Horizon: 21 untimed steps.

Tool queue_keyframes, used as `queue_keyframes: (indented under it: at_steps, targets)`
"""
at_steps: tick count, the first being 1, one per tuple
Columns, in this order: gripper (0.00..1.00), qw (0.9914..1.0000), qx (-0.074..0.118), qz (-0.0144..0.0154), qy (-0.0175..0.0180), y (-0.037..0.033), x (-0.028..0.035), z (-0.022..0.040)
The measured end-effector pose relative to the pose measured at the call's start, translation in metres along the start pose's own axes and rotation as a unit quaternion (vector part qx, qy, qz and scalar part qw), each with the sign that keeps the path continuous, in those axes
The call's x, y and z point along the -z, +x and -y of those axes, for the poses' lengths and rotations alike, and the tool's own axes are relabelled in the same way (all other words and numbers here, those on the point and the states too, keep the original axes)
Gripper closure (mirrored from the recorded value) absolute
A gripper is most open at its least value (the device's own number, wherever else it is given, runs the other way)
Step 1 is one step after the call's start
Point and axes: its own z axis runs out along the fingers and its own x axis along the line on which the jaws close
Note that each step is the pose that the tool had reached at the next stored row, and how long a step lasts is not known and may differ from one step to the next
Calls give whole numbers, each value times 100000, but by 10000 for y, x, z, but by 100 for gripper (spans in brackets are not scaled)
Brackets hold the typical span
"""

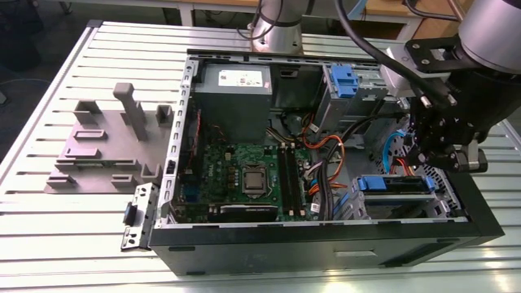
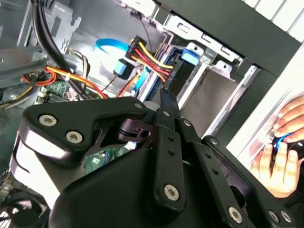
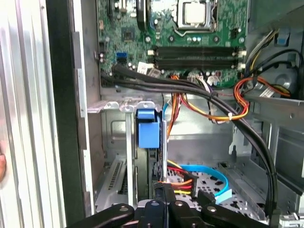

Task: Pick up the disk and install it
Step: 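Insert the second disk wire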

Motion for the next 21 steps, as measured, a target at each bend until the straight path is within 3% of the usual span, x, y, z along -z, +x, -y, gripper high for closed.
queue_keyframes:
  at_steps: [3,5,12,21]
  targets:
    - [89,99988,-52,-40,-1568,-1,-4,28]
    - [89,99977,-66,-52,-2121,-9,-7,49]
    - [89,99966,-80,-89,-2604,-66,10,81]
    - [89,99958,-86,-133,-2888,-96,112,121]
